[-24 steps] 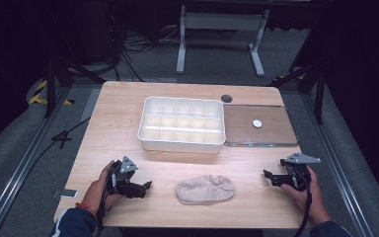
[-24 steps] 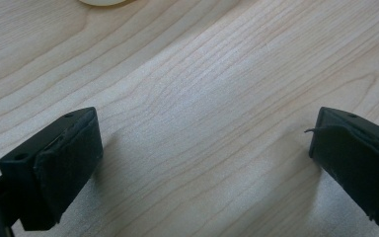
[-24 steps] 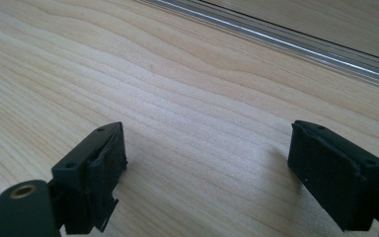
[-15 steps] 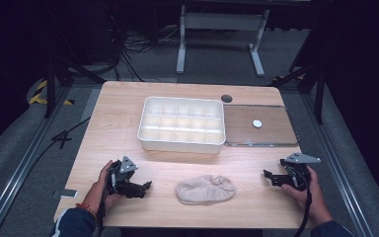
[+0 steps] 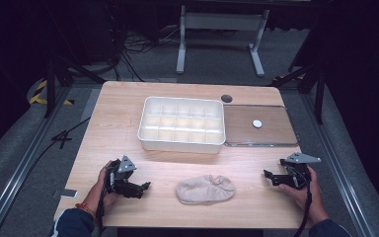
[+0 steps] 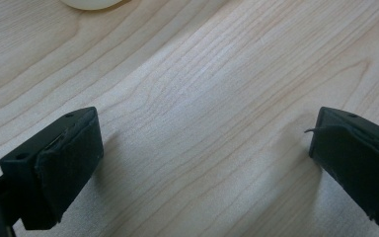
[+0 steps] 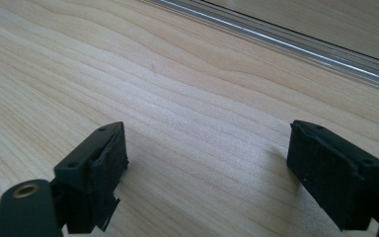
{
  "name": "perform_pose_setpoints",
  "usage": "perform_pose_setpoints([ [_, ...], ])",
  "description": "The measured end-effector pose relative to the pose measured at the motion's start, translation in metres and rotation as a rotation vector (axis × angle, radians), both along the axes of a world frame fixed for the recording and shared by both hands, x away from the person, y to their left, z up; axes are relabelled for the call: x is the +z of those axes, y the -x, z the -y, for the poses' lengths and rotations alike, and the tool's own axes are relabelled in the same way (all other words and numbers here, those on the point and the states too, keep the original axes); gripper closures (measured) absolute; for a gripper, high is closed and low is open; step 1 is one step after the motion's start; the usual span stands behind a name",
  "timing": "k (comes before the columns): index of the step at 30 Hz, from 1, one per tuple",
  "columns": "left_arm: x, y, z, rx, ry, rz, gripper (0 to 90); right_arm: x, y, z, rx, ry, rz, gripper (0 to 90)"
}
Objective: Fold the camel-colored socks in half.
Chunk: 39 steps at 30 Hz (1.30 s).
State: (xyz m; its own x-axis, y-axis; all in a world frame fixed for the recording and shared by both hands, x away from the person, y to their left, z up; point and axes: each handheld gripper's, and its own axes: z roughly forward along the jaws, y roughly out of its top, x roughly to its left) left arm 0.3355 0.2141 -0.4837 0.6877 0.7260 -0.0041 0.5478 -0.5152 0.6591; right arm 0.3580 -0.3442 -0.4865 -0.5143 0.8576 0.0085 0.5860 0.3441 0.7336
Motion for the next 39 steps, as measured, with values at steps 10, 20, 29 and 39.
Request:
perform_pose_setpoints([
  [10, 0.0, 0.005, -0.006, -0.009, 0.011, 0.009, 4.9, 0.007, -0.002, -0.007, 0.027, -0.042, 0.017, 36.3],
  [20, 0.0, 0.005, -0.005, -0.009, 0.012, 0.006, 4.2, 0.023, 0.01, -0.028, 0.184, -0.12, 0.064, 62.7],
  [29, 0.0, 0.007, -0.005, 0.005, 0.01, 0.01, 4.3, 0.036, 0.02, -0.077, 0.344, -0.127, 0.072, 68.1],
  [39, 0.003, 0.015, -0.004, 0.019, 0.01, 0.012, 13.8, 0.038, 0.036, -0.147, 0.596, -0.125, 0.049, 77.8],
])
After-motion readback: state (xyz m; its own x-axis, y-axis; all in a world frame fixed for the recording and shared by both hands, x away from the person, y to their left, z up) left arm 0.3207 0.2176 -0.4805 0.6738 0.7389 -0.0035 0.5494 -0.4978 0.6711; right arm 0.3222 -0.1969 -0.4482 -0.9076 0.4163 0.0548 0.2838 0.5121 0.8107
